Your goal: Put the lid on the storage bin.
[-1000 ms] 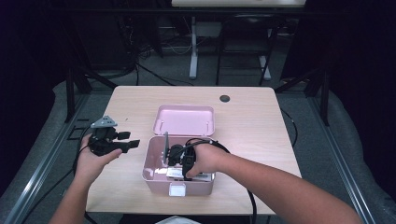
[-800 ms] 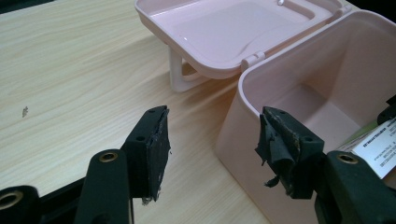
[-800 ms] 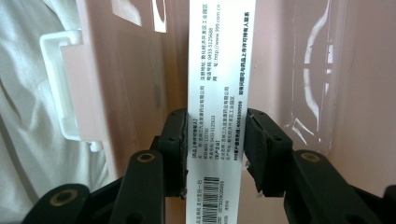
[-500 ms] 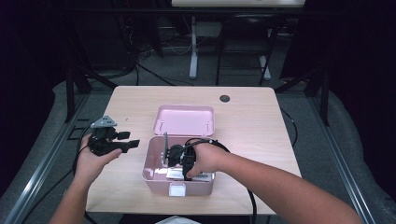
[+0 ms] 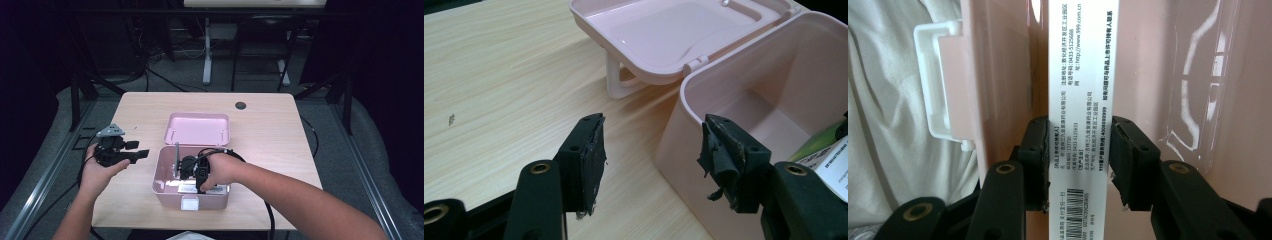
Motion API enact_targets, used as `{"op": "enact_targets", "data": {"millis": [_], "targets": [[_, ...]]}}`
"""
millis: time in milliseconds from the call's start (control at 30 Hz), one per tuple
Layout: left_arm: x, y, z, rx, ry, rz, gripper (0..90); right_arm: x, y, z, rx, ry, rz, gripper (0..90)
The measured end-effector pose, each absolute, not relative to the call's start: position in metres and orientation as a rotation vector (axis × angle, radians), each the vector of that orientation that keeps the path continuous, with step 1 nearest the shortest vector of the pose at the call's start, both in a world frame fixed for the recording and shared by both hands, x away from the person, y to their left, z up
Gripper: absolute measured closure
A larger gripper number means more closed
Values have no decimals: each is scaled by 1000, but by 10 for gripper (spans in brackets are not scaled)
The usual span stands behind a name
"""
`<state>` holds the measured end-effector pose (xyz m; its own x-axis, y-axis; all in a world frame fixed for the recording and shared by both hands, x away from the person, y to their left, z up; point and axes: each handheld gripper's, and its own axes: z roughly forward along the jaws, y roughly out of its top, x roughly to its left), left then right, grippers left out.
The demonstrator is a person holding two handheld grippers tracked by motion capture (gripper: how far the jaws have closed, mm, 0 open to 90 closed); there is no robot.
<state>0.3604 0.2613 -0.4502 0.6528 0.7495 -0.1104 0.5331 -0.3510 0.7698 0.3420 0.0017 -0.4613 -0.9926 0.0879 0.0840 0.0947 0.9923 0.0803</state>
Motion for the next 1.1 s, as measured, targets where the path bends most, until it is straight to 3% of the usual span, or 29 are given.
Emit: {"op": "enact_targets", "data": {"millis": [633,1100], "targets": [[361,262,-450,2037,998,327,425,341,-1,-456,-185,-3061,-150,568],[361,261,-451,2047,1005,323,462,345,-12,-428,-265,-3101,-293,498]]}}
